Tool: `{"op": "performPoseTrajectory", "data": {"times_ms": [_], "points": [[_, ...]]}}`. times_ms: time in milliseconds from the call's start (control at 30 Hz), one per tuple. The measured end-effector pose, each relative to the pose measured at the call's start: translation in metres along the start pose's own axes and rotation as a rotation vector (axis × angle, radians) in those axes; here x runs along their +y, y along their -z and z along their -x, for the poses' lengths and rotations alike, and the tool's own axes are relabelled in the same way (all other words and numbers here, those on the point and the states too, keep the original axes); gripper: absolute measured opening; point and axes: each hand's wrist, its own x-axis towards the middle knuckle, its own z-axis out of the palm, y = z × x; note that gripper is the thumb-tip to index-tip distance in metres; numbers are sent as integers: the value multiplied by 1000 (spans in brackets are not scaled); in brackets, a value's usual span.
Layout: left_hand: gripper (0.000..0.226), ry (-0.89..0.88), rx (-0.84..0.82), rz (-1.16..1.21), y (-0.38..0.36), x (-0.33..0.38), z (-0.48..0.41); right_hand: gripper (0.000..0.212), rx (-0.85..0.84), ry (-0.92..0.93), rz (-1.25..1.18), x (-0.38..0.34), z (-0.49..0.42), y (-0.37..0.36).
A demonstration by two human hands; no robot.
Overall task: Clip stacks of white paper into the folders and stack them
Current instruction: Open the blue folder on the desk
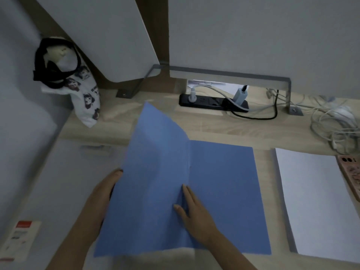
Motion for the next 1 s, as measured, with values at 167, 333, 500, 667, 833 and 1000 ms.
{"op": "performPoseTrajectory", "data": {"times_ms": [167,333,500,667,833,1000], "points": [[49,-118,258,-381,6,-1,-8,97,37,-11,320,1,0,-12],[51,-769,206,-1115,-43,-25,-23,68,87,-53,452,4,2,-27],[51,-1038,-170,-1549,-105,-61,-58,63,143,-7,553,12,-4,-36],[58,-858,-276,-1648,-114,-84,-84,63,158,30,524,19,-2,-27],[60,-903,-239,-1617,-114,-92,-90,62,298,26,609,53,-1,-4],[65,-921,-262,-1607,-121,-92,-91,71,298,-312,552,86,12,38]]}}
